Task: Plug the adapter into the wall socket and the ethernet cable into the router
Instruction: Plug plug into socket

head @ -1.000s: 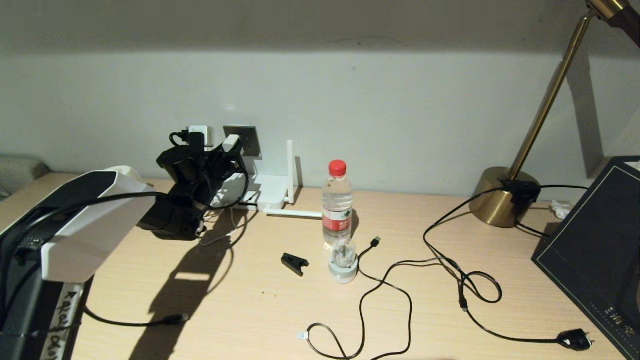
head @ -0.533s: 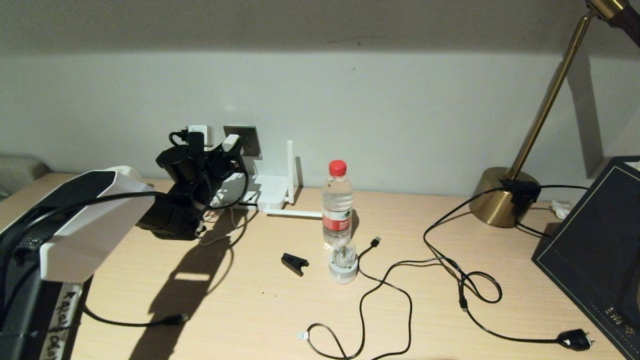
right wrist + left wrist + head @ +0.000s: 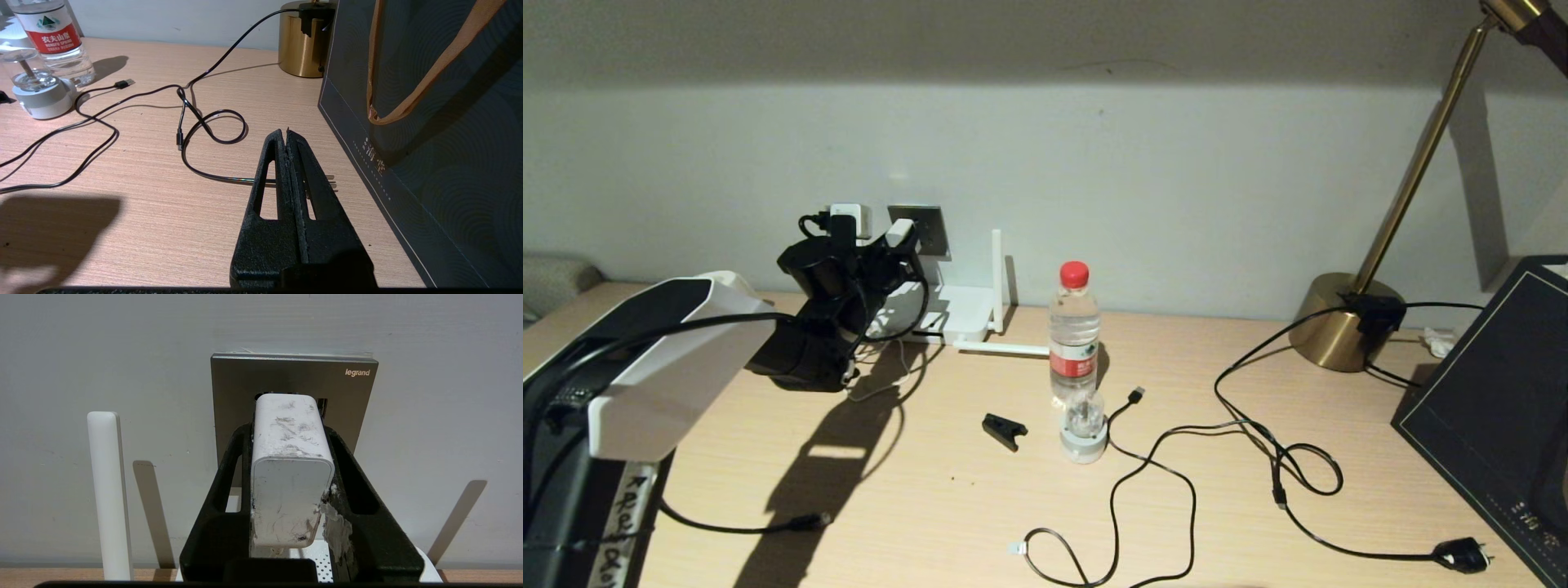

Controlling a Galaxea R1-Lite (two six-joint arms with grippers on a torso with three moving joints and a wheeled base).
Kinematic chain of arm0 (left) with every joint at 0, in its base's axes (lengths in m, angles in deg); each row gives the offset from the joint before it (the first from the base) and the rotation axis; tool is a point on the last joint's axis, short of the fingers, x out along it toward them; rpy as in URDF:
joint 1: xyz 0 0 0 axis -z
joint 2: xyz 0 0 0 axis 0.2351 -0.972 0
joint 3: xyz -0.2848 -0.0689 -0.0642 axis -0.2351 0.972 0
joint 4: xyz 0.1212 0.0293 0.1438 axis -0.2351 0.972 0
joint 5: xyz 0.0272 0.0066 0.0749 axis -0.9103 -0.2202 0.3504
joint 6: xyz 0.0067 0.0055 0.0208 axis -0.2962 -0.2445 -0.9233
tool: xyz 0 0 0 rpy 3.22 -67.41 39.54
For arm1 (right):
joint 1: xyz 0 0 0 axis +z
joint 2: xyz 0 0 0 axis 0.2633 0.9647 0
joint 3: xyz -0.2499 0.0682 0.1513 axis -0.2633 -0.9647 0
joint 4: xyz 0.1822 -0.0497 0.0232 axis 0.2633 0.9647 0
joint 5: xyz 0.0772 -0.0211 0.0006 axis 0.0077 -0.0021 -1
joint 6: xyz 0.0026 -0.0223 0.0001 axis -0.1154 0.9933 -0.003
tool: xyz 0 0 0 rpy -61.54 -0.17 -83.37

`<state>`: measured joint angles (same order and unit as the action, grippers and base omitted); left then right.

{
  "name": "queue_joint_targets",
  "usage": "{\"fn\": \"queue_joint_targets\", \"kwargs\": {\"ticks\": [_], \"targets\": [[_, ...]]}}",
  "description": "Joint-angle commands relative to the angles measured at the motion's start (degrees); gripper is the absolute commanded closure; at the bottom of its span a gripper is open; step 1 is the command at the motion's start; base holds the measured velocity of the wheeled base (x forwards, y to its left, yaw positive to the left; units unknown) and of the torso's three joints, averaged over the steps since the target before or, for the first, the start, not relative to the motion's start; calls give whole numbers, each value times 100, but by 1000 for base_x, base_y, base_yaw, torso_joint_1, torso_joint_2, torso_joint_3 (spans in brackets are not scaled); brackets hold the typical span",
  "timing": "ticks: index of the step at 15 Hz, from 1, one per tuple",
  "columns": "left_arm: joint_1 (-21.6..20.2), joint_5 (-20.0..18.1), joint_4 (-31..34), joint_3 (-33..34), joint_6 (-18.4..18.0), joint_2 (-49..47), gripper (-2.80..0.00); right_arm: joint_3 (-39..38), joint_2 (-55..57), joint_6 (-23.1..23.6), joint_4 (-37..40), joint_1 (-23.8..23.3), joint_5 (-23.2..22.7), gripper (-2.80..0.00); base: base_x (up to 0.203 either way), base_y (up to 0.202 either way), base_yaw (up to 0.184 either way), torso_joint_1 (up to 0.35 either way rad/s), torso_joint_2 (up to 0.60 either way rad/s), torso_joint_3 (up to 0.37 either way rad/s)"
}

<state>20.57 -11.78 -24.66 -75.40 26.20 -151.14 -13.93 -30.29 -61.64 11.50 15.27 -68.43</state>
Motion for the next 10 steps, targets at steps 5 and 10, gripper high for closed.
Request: {"fn": "queue_joint_targets", "kwargs": {"ticks": [5,10], "targets": [[23,7,-45,15,-2,-44,0,-202,6,2,-5,0,-3,0,0,0,0,0,0,0],[23,9,-47,13,6,-62,0,-202,9,2,-5,0,-3,0,0,0,0,0,0,0]]}}
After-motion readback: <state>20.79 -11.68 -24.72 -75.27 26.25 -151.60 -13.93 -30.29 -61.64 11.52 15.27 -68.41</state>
